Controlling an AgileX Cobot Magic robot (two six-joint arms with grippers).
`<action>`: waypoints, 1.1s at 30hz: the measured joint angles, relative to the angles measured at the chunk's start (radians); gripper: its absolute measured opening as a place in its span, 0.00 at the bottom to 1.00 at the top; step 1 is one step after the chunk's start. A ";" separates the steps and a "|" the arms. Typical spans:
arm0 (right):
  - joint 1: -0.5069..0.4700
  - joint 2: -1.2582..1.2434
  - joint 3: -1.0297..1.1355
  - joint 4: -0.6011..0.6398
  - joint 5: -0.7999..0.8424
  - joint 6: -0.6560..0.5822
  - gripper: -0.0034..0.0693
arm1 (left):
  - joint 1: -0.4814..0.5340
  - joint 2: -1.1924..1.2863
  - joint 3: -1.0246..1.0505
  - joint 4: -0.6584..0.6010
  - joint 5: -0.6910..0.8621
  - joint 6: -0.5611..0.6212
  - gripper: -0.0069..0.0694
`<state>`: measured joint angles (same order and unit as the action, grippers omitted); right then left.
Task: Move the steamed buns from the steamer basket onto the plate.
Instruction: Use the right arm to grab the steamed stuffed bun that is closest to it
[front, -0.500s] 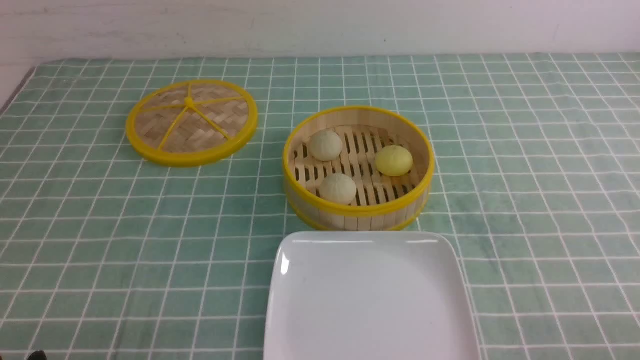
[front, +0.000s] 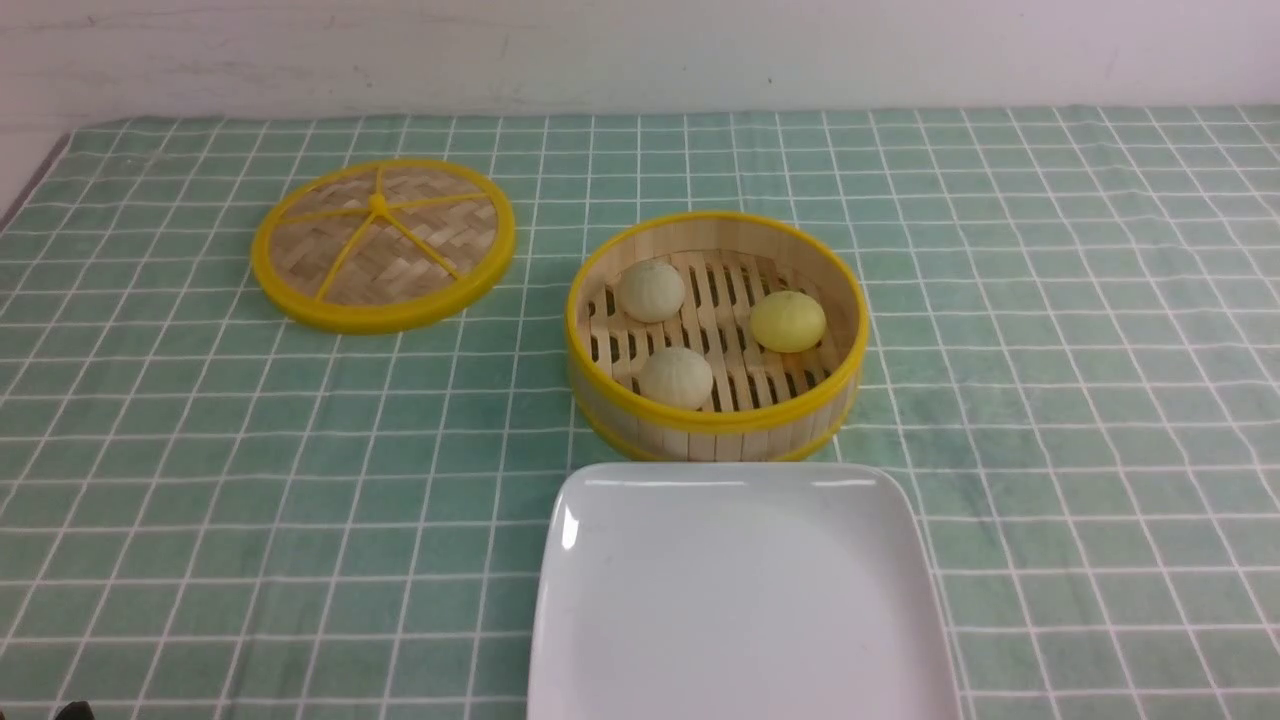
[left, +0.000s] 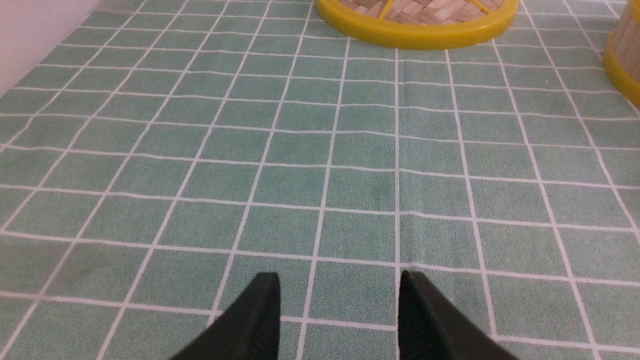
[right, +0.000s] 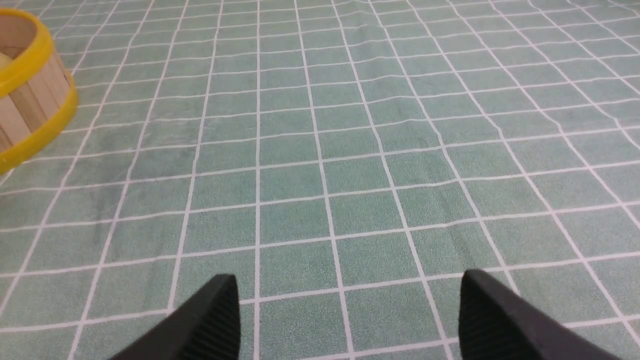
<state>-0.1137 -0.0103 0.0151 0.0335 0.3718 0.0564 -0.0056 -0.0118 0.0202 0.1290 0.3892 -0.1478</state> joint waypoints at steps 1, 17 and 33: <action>0.000 0.000 0.000 0.000 0.000 0.000 0.83 | 0.000 0.000 0.000 0.000 0.000 0.000 0.55; 0.000 0.000 0.000 0.000 0.000 0.000 0.83 | 0.000 0.000 0.000 0.000 0.000 0.000 0.55; 0.000 0.000 0.000 -0.022 -0.003 0.000 0.83 | 0.000 0.000 0.000 0.000 0.000 0.000 0.55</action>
<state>-0.1137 -0.0103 0.0151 0.0116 0.3689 0.0564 -0.0056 -0.0118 0.0202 0.1290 0.3892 -0.1478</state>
